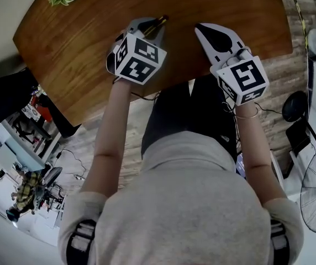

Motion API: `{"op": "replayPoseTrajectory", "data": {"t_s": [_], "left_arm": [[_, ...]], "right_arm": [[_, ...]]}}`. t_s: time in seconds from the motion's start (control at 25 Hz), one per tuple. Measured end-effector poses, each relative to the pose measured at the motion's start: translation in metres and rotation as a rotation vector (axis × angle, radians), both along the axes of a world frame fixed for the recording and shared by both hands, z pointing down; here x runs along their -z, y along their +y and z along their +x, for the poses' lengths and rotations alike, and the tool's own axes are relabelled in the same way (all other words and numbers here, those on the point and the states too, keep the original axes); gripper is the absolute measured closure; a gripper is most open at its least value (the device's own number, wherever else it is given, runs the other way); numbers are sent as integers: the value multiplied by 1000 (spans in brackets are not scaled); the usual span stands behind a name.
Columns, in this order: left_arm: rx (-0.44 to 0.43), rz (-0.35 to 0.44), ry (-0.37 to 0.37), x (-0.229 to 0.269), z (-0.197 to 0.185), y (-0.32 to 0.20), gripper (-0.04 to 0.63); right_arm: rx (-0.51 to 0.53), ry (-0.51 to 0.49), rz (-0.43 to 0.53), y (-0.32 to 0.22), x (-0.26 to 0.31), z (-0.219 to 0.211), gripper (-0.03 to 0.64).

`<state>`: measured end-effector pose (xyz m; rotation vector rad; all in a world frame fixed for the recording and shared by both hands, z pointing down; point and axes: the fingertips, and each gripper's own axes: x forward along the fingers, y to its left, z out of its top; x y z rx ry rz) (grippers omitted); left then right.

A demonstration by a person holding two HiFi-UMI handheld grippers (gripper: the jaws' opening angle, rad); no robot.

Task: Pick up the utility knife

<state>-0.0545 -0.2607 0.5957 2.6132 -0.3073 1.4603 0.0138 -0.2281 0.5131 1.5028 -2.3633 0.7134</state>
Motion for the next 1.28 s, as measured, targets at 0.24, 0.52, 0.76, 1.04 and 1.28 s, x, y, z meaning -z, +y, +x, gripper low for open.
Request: {"op": "replayPoseTrajectory", "data": {"t_s": [0.24, 0.52, 0.76, 1.04, 1.28], "left_arm": [[26, 34, 5, 1, 0, 1, 518], [95, 38, 64, 18, 3, -1, 518], [218, 26, 174, 41, 5, 0, 518], [270, 90, 292, 90, 17, -1, 518], [342, 163, 357, 128, 13, -12, 518]], "right_arm": [[-23, 1, 5, 5, 3, 2, 606], [-18, -1, 30, -3, 15, 2, 606], [-1, -10, 54, -12, 28, 0, 606], [67, -11, 89, -22, 50, 2, 606], [144, -7, 142, -39, 77, -6, 606]]}}
